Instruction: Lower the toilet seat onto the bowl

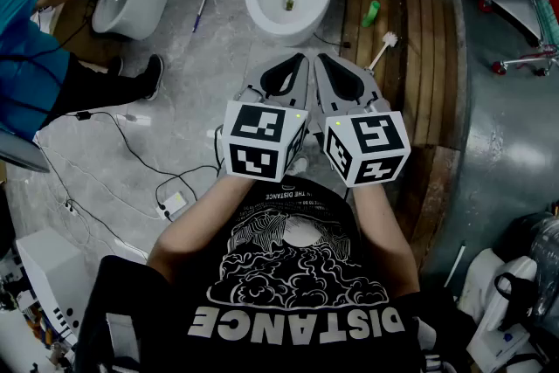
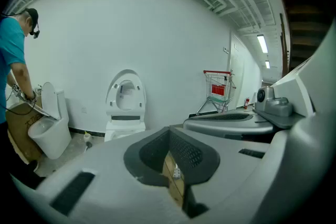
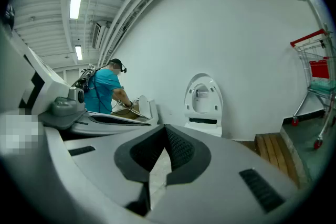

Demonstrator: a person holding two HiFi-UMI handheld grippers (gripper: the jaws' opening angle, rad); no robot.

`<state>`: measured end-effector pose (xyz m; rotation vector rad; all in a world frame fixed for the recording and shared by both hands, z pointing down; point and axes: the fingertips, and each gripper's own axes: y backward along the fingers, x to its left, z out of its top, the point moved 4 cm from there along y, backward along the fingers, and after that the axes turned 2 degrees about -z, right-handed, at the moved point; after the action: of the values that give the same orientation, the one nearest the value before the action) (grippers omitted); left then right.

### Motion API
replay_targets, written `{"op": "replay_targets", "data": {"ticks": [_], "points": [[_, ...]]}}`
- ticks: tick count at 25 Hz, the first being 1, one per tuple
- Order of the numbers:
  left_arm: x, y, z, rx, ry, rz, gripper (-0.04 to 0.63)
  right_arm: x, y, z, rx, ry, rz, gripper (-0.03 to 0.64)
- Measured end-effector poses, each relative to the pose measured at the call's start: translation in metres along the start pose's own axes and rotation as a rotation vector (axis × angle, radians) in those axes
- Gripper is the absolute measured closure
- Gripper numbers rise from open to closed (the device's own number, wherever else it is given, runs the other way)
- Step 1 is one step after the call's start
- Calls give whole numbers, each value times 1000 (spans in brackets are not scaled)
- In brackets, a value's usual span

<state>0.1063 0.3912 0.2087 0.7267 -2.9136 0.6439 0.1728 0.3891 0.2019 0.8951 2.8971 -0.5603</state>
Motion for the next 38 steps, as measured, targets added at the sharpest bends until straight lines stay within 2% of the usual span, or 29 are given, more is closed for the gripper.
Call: {"op": "replay_targets", "data": {"ticks": [9, 16, 25, 38], "points": [[-6, -12, -1, 4, 2, -18, 583, -8, -2, -6, 12, -4, 7, 598], [13, -29, 2, 10, 8, -21, 583, -17, -25, -5, 29, -7, 3, 598], [68, -68, 18, 38, 31, -45, 583, -25, -92, 11, 66, -21, -11, 597], [181, -128, 62, 71, 44, -121, 583, -25, -215, 54, 102, -45, -78, 597]]}}
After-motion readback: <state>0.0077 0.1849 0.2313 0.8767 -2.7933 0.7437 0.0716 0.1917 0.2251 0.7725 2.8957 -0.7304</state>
